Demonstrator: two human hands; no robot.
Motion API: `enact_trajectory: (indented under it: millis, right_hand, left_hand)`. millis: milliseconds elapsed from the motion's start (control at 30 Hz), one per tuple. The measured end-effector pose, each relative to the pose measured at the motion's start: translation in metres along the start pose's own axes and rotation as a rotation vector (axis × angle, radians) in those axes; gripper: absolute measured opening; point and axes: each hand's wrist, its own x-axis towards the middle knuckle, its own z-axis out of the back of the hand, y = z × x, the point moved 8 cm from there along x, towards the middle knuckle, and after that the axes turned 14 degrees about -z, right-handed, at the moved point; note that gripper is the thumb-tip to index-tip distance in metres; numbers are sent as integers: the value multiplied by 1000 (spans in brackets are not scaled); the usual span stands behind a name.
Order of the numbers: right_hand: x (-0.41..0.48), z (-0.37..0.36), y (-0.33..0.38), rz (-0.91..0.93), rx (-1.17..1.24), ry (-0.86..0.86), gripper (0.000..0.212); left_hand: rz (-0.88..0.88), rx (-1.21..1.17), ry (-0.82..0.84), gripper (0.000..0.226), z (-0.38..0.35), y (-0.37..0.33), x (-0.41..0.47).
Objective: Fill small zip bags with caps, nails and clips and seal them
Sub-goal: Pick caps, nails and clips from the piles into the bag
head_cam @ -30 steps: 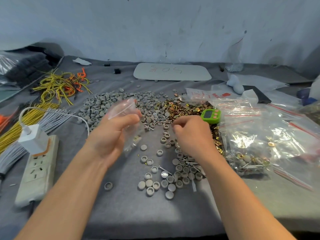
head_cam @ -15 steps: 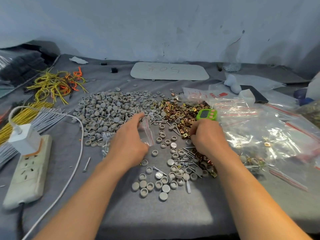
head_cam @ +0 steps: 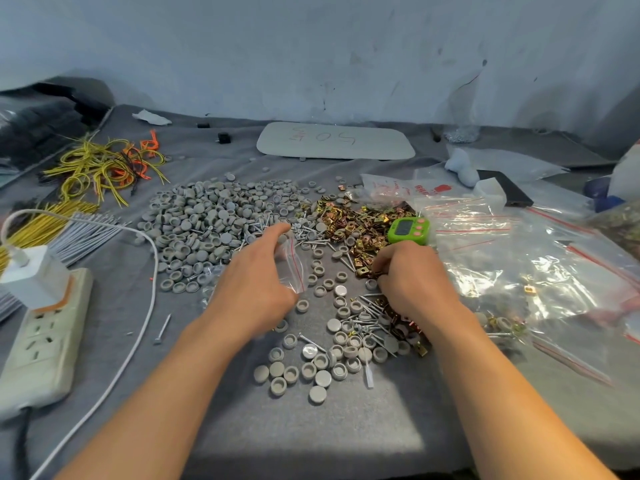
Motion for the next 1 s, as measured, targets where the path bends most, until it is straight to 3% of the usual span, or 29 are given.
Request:
enact_trajectory:
  millis: [333,400,500,567,733,1000]
  right_hand:
    - [-2,9,-6,-1,361,-73,15]
    - [-3,5,-7,-35,531,23,17]
    - [-15,-7,8,-15,845,304,18]
    - [-25,-12,19,28,934,403,18]
    - [-36,-19,39,85,990,454,25]
    - [-46,-22,76,232,909,385,25]
  left_hand:
    - [-15,-14,12,101,-1,4,0]
    - [-22,-27,18,101,-2,4,0]
    - [-37,-56,25,101,-4,5,2]
    - [-57,-62,30,103,-5,3,3]
    - [-104,-75,34,104,-7,-2,2]
    - [-136,-158,38,98,-2,-3,2]
